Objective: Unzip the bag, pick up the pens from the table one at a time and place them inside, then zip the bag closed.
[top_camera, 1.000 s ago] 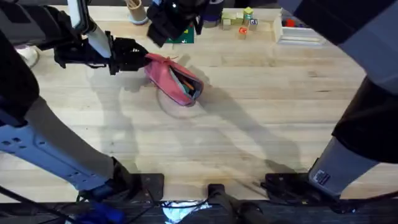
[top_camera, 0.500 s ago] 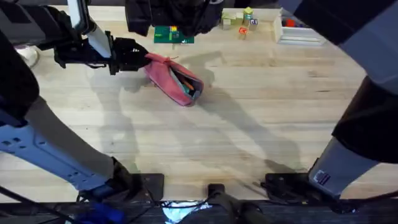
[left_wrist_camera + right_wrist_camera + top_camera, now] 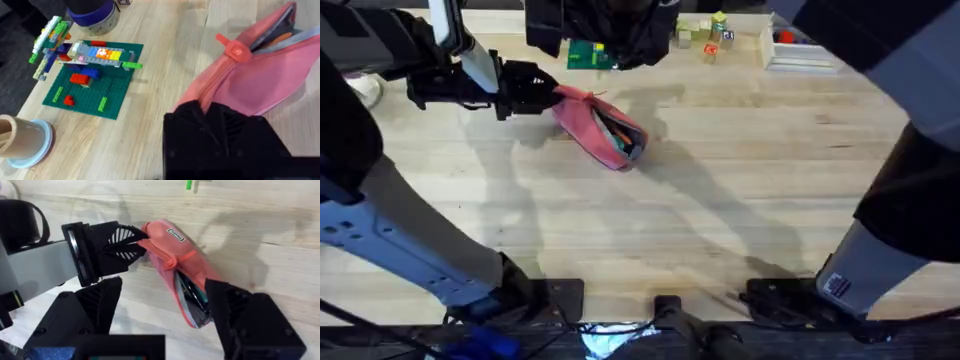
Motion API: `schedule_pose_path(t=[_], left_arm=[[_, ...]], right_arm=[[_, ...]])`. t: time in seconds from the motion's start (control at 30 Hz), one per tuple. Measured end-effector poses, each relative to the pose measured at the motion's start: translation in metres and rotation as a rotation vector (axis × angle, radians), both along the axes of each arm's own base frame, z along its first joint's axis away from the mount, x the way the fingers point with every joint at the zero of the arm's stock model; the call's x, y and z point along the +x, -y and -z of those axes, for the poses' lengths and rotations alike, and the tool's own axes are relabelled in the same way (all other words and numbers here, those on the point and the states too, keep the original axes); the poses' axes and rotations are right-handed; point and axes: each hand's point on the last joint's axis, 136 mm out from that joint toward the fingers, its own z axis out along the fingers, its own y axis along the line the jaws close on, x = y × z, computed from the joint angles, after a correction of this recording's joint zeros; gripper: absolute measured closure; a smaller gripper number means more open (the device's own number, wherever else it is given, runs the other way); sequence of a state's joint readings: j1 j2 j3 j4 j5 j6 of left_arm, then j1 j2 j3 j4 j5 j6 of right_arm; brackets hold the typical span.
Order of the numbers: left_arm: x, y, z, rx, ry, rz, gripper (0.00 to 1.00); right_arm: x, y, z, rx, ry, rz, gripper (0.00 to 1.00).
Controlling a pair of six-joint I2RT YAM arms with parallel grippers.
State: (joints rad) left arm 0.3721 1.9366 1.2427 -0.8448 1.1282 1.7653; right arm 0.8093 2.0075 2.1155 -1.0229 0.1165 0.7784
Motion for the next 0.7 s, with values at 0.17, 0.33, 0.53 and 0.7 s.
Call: schedule_pose_path(t=[0.17,0.33,0.53,0.7], left_arm=[[0.0,0.0,0.0,0.0,0.0,0.0,0.958],[0.0,0.0,0.0,0.0,0.0,0.0,0.959],[0.0,0.0,0.0,0.0,0.0,0.0,0.958],[0.0,0.0,0.0,0.0,0.0,0.0,0.958]], right_arm=[[0.0,0.0,0.002,-0.002,-0.004,0.002,0.005],[0.003,-0.003,0.017,-0.024,-0.025,0.003,0.005],[0.007,-0.007,0.048,-0.061,-0.074,0.02,0.006],[0.008,-0.009,0.061,-0.073,-0.094,0.03,0.005]])
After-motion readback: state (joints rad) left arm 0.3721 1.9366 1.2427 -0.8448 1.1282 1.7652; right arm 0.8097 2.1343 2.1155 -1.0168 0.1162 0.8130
